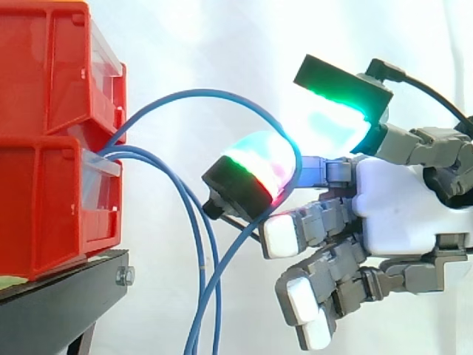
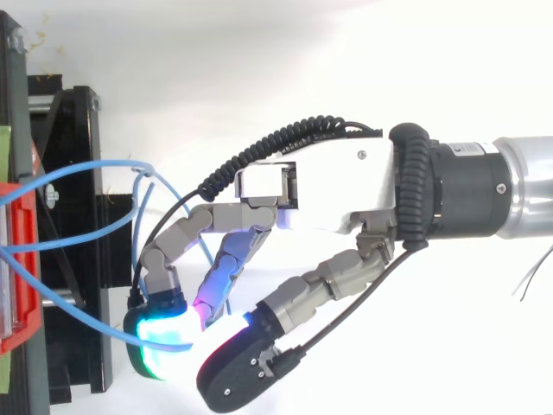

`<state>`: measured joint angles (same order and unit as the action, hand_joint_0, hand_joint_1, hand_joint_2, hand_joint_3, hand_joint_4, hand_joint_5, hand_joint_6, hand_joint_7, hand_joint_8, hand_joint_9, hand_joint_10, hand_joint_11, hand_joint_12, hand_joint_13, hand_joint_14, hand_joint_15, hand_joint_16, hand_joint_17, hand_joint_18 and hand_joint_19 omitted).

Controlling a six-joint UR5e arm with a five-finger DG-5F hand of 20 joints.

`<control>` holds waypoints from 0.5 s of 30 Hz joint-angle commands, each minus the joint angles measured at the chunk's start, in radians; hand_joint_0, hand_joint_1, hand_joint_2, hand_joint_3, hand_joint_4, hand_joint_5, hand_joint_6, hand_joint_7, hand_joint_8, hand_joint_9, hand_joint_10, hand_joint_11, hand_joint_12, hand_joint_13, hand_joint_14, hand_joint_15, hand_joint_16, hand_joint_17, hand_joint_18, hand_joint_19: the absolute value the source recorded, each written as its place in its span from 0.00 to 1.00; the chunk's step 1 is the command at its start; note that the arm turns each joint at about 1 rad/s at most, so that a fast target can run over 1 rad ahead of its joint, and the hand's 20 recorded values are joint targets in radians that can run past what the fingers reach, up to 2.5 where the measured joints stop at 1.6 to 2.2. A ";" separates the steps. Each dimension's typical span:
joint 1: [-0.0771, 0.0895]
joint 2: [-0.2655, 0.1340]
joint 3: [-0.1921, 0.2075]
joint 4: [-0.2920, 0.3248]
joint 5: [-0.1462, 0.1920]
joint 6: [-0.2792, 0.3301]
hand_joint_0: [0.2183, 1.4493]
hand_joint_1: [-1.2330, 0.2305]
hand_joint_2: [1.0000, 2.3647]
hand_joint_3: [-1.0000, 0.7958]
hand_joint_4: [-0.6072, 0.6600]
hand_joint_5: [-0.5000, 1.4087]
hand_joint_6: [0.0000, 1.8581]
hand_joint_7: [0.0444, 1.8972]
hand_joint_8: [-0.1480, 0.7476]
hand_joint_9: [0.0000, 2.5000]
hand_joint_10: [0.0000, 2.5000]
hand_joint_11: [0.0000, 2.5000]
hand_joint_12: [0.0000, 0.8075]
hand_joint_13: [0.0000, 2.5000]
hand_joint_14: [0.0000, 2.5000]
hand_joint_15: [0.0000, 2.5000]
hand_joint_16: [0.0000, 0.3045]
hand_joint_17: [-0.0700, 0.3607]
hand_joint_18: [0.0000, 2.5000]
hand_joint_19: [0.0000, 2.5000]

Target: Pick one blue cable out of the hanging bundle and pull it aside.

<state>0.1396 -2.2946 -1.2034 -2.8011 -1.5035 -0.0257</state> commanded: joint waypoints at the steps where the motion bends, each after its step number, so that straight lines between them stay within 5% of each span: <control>1: 0.000 0.000 -0.001 0.000 0.000 0.000 0.33 0.31 0.01 0.44 0.38 0.30 0.37 0.62 0.29 0.34 0.00 0.03 0.45 0.32 0.01 0.19 0.16 0.42 0.28 0.22; 15: 0.000 0.000 0.001 0.000 0.000 0.000 0.33 0.32 0.01 0.44 0.39 0.30 0.37 0.63 0.30 0.35 0.00 0.03 0.45 0.32 0.01 0.19 0.16 0.42 0.28 0.22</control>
<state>0.1396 -2.2947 -1.2040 -2.8011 -1.5033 -0.0261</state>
